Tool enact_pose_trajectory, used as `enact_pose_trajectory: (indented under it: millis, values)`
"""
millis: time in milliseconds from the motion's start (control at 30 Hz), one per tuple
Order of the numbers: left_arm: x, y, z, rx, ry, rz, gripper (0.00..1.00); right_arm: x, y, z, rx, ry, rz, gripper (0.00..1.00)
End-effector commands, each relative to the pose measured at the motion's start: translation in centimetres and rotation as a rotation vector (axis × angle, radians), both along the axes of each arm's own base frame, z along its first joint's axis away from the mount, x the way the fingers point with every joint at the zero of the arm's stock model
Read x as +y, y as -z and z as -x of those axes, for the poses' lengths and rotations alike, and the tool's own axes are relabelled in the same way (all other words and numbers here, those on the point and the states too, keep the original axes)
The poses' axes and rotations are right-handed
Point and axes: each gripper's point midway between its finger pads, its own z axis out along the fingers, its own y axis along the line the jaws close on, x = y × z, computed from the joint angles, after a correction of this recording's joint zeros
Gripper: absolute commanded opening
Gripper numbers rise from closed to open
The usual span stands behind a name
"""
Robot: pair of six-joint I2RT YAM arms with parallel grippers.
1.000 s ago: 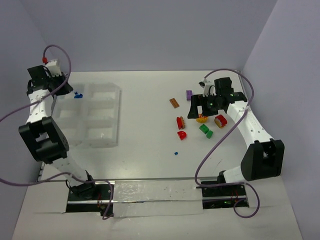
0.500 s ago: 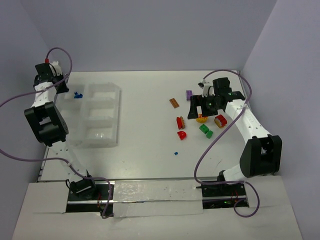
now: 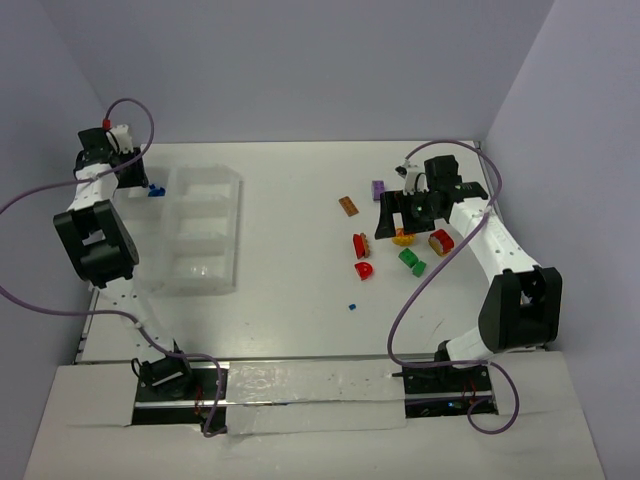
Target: Sort the legos into containers by color
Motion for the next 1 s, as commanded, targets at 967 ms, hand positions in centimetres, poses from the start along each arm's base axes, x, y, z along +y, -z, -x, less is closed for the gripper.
enact_pose_trajectory:
  millis: [967]
  values:
    - [-51.0,-4.2,29.0,-0.105,1.238,0.246,0.59,-8.9,-0.6,-0.7,-0.032,0.317,0.053,1.00]
